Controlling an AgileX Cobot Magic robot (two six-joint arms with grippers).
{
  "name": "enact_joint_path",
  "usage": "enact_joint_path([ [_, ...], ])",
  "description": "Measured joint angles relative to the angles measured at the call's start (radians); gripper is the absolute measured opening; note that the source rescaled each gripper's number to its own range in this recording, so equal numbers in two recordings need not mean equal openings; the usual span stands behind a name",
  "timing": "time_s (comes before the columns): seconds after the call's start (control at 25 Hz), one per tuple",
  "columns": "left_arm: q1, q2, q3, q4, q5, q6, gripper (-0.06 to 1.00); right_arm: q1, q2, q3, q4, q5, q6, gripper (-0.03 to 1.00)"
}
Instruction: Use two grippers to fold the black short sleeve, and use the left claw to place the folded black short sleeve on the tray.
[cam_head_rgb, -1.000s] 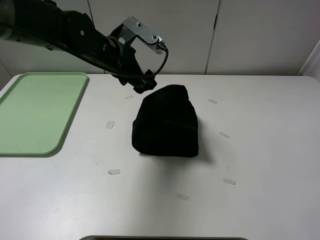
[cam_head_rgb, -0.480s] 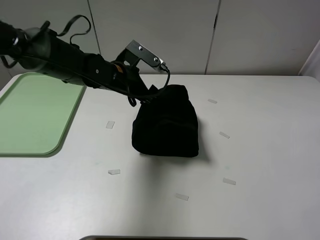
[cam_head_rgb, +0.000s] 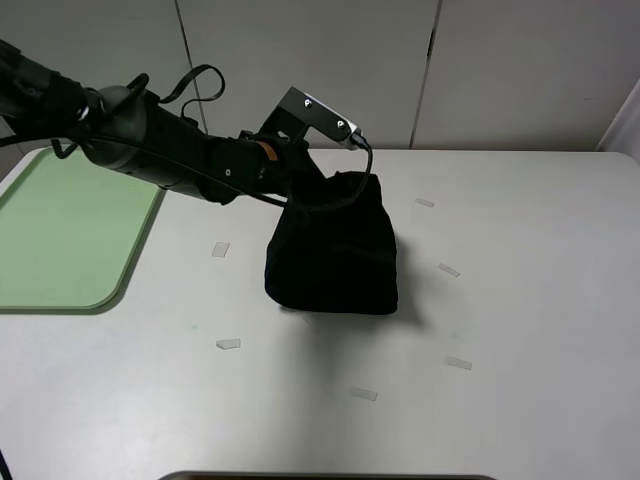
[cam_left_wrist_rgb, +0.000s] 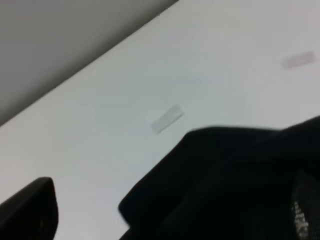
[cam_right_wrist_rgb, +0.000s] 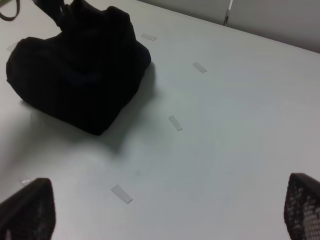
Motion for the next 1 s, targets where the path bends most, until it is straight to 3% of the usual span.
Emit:
enact_joint_path([
  [0.32, -0.023, 0.062, -0.017, -0.001, -0.058, -0.024, 0.92, 0.0, 0.0, 0.0, 0.001, 0.0, 0.0, 1.0],
  [0.56, -0.051, 0.108, -0.054, 0.002, -0.146, -0.156, 0.92, 0.0, 0.0, 0.0, 0.003, 0.0, 0.0, 1.0],
  [0.72, -0.065, 0.13, -0.06, 0.045, -0.203, -0.256, 0.92, 0.0, 0.0, 0.0, 0.004, 0.0, 0.0, 1.0],
  [1.0, -0.089, 0.2, -0.061, 0.07, -0.288, -0.292, 0.92, 0.0, 0.0, 0.0, 0.004, 0.0, 0.0, 1.0],
])
